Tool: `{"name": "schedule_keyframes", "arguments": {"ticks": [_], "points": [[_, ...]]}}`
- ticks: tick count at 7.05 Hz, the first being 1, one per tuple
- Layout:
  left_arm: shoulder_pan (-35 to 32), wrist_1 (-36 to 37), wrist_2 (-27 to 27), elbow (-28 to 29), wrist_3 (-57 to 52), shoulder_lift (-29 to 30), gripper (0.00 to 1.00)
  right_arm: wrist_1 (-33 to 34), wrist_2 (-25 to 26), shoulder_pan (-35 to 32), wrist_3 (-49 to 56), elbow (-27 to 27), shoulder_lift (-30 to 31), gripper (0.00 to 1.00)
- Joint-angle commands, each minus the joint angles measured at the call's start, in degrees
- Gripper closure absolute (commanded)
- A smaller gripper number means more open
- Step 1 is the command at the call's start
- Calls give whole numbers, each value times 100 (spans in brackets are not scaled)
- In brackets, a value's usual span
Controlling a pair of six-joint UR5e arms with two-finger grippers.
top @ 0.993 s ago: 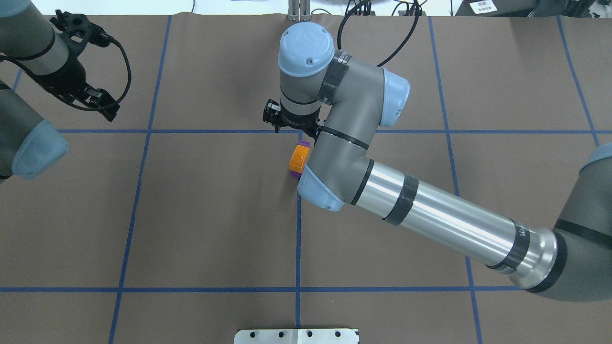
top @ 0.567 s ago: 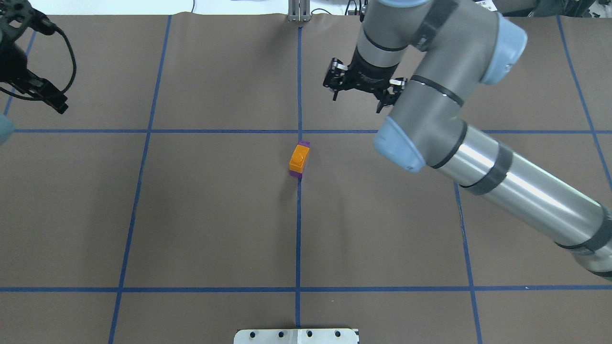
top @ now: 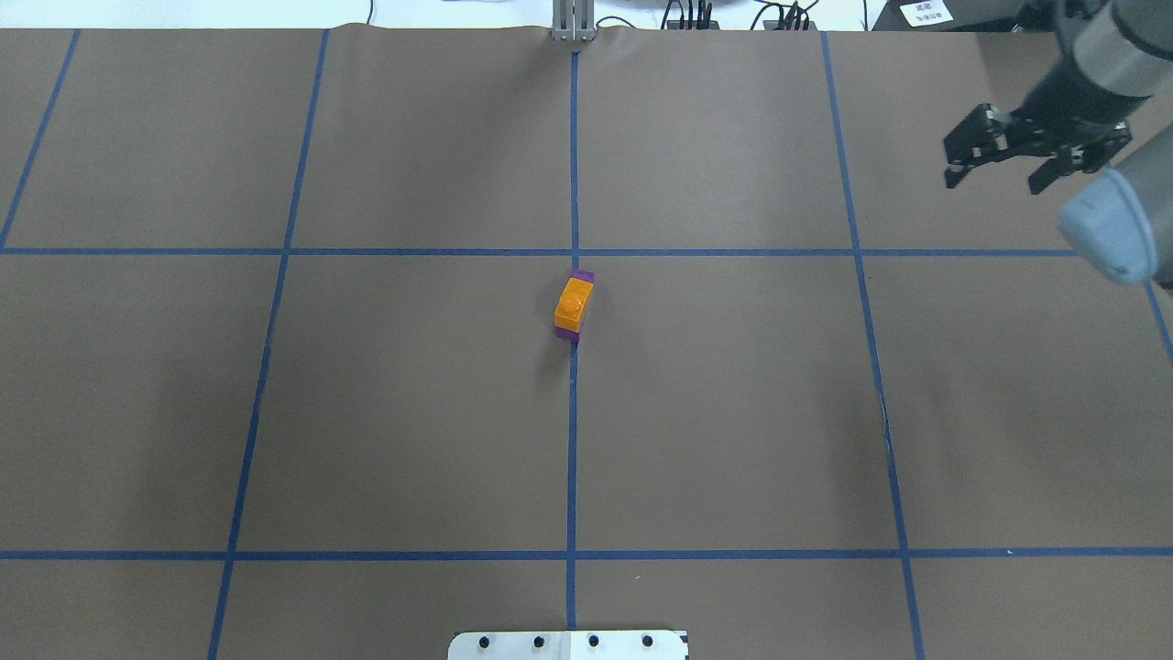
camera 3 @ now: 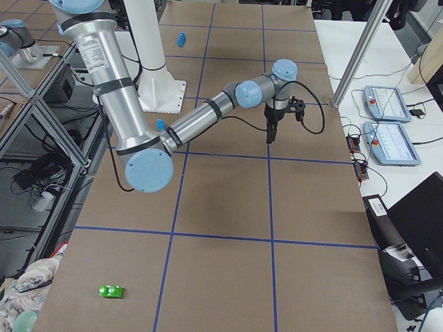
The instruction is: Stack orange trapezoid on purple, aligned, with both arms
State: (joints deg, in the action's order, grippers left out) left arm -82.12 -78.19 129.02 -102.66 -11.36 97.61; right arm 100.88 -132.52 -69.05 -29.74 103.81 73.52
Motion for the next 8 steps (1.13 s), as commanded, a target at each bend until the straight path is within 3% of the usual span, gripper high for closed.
{"name": "schedule_keyframes", "arguments": {"ticks": [1,3,4,6,8], "points": [[-242,-4,133,141,-33,-303,0,11,-423,-1184,2219,-298,925,0],[-330,-292,142,176,-51,-813,0,-172,-371,-1426,2297,-344,1198,0],[-418,-285,133,185,-51,-822,0,-530,-345,-1575,2306,-405,1461,0],[-532,-285,133,307,-68,-814,0,-1340,-475,-1944,3188,-1026,1762,0],[-620,-294,133,431,-435,-840,0,-1351,-502,-2120,3325,-1153,1797,0]]}}
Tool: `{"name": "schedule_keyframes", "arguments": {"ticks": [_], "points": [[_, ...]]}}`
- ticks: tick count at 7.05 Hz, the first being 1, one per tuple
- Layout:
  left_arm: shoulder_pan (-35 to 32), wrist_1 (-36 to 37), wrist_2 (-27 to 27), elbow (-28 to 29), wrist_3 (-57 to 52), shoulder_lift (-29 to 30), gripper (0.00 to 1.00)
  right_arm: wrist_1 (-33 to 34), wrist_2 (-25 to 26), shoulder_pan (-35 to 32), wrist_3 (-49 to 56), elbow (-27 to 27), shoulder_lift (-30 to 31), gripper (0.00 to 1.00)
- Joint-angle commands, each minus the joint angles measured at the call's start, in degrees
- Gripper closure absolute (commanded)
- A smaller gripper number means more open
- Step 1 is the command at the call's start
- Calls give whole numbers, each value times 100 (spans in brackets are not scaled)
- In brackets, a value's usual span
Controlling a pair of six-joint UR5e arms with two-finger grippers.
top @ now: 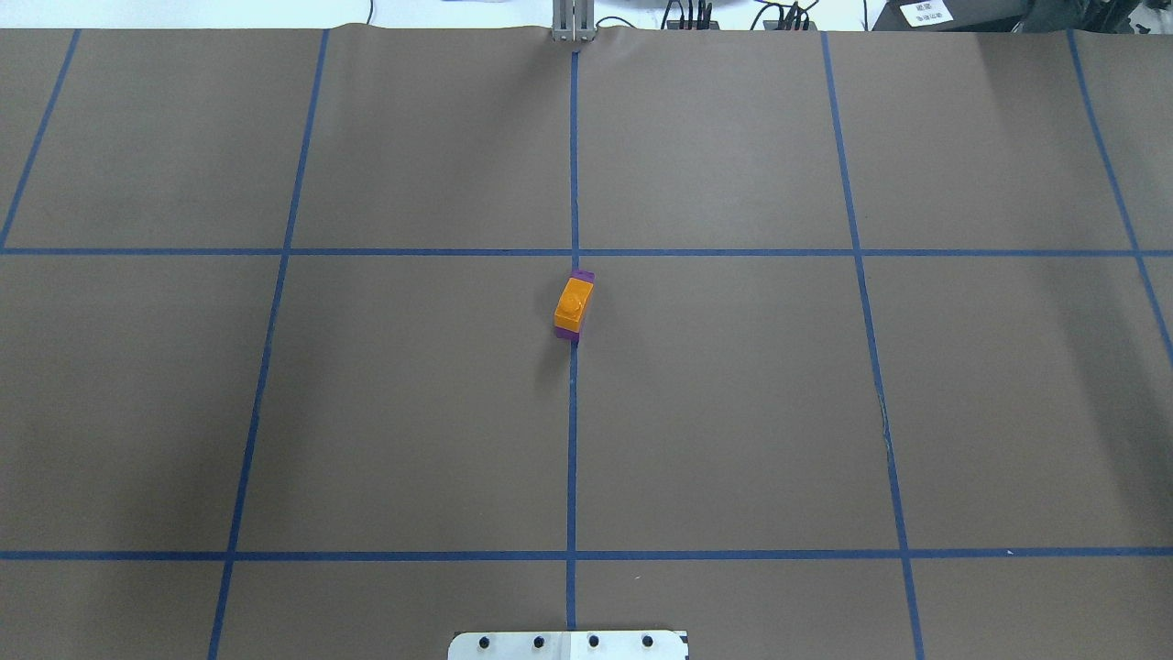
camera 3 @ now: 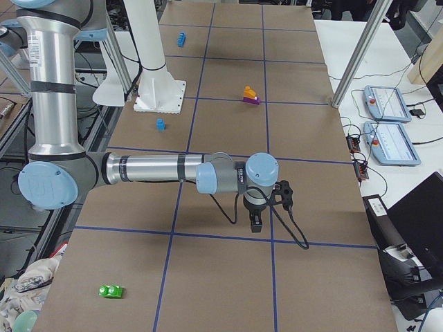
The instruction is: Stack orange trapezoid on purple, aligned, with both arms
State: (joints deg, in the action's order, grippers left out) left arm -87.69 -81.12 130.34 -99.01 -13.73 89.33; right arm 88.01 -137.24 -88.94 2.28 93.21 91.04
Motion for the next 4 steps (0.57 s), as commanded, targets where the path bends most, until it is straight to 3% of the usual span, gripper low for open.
{"name": "schedule_keyframes", "arguments": {"ticks": [1,4], "points": [[-64,-1,9,57,-200,-90,0,-64,-57,-245,124,-84,63,0],[-55,-1,9,66,-130,-74,0,-73,-93,-255,36,-22,160,0]]}}
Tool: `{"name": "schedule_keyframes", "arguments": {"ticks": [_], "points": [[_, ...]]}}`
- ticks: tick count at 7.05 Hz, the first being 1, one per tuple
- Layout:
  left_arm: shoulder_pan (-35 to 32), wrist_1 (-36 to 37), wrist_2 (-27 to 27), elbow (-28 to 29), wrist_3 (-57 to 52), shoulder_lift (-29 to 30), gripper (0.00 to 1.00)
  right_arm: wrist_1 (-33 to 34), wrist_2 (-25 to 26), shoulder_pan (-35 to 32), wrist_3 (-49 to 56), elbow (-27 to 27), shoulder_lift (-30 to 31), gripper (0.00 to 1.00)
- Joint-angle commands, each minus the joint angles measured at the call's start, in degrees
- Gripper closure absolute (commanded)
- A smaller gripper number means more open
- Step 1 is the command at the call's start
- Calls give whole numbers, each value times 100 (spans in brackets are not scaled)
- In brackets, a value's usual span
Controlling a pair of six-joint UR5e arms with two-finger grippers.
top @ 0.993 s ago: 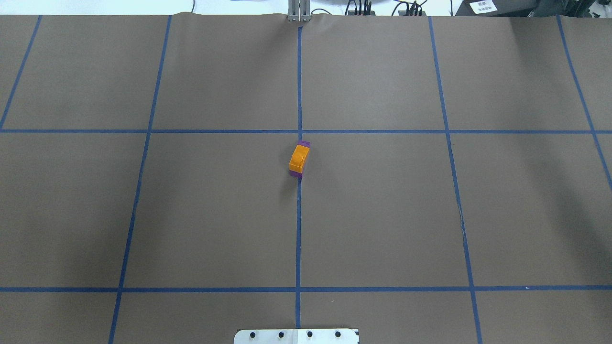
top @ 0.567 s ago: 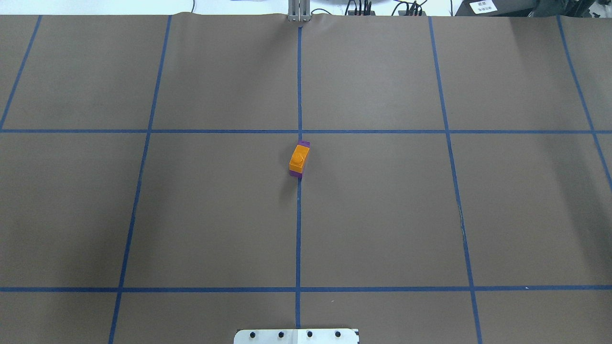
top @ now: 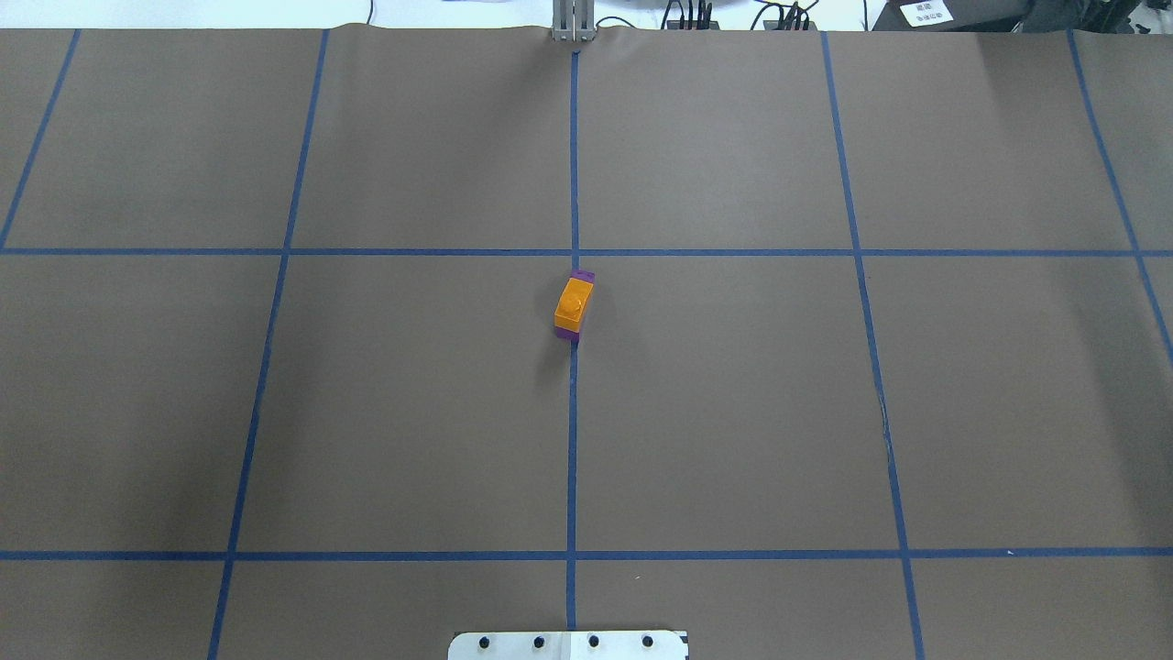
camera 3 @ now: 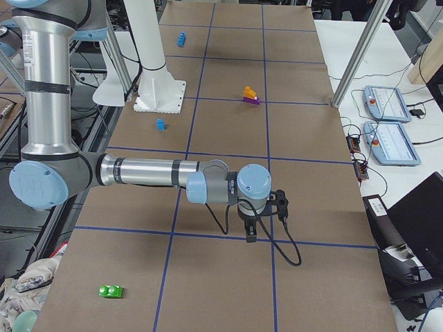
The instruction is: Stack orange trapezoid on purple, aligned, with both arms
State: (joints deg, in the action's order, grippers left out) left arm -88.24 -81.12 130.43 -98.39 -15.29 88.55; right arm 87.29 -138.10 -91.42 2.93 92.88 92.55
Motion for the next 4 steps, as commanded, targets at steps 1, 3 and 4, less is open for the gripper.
{"name": "schedule_keyframes", "arguments": {"ticks": [1,3,4], "points": [[0,0,0,4,26,4,0,-2,-6,-7,-38,19,-8,0],[0,0,0,13,34,4,0,24,-23,-7,-46,54,-35,0],[9,9,0,4,34,4,0,59,-24,-7,-47,55,-61,0]]}}
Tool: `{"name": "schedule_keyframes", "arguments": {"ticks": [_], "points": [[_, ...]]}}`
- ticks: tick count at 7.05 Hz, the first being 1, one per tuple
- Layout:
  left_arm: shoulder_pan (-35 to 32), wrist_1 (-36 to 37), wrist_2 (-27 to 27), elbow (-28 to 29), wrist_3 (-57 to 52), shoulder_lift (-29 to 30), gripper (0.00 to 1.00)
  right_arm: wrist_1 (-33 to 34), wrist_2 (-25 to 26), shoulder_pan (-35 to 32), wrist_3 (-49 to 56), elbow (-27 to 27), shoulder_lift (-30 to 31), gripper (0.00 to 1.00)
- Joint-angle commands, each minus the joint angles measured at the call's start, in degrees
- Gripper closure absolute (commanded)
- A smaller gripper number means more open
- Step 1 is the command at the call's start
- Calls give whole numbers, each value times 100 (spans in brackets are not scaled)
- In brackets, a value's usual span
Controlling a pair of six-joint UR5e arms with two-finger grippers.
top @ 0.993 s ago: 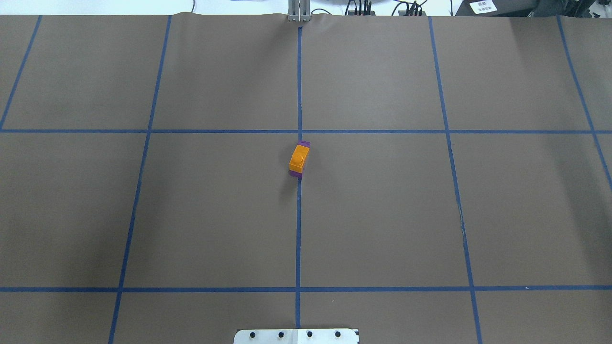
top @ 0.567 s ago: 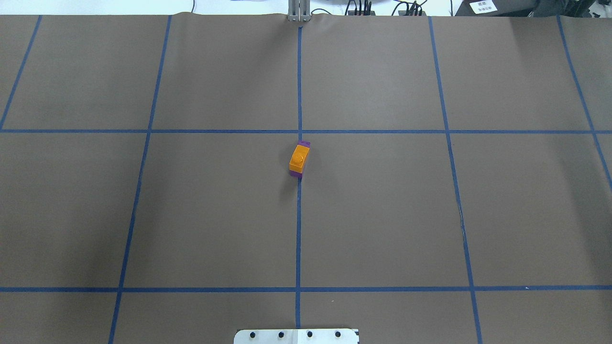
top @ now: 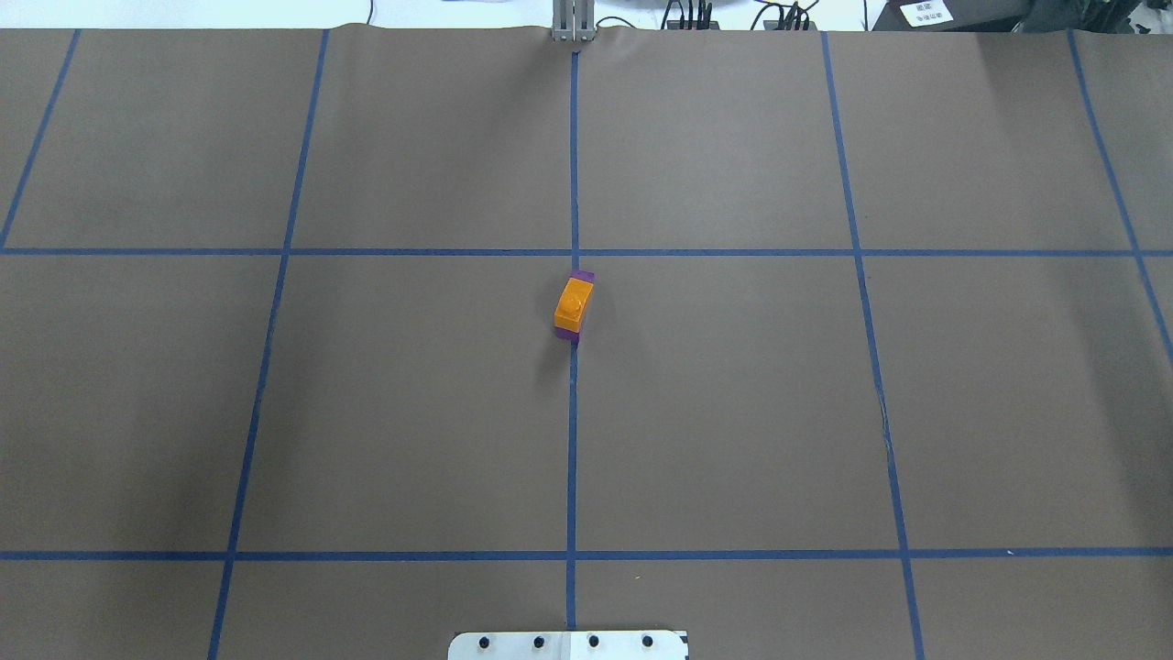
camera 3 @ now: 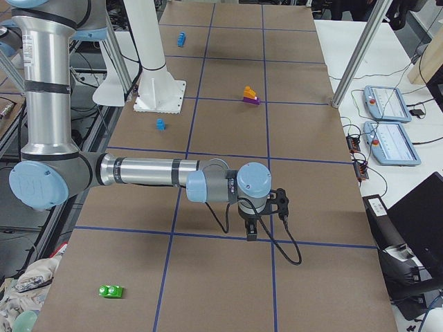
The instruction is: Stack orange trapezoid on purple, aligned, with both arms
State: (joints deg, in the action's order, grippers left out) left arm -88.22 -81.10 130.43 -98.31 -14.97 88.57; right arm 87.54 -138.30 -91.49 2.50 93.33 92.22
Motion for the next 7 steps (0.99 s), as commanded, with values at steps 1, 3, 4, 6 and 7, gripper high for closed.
{"name": "schedule_keyframes", "arguments": {"ticks": [1,3,4,6,7], "points": [[-2,6,0,-4,3,3,0,44,-4,-9,-4,10,-29,0],[7,6,0,5,3,3,0,53,-4,-9,-4,36,50,0],[7,6,0,5,3,11,0,157,-4,-18,-12,54,59,0],[-2,6,0,5,3,-6,0,631,-4,-18,-4,351,59,0],[7,6,0,40,3,-6,0,650,-4,-18,-12,361,59,0]]}}
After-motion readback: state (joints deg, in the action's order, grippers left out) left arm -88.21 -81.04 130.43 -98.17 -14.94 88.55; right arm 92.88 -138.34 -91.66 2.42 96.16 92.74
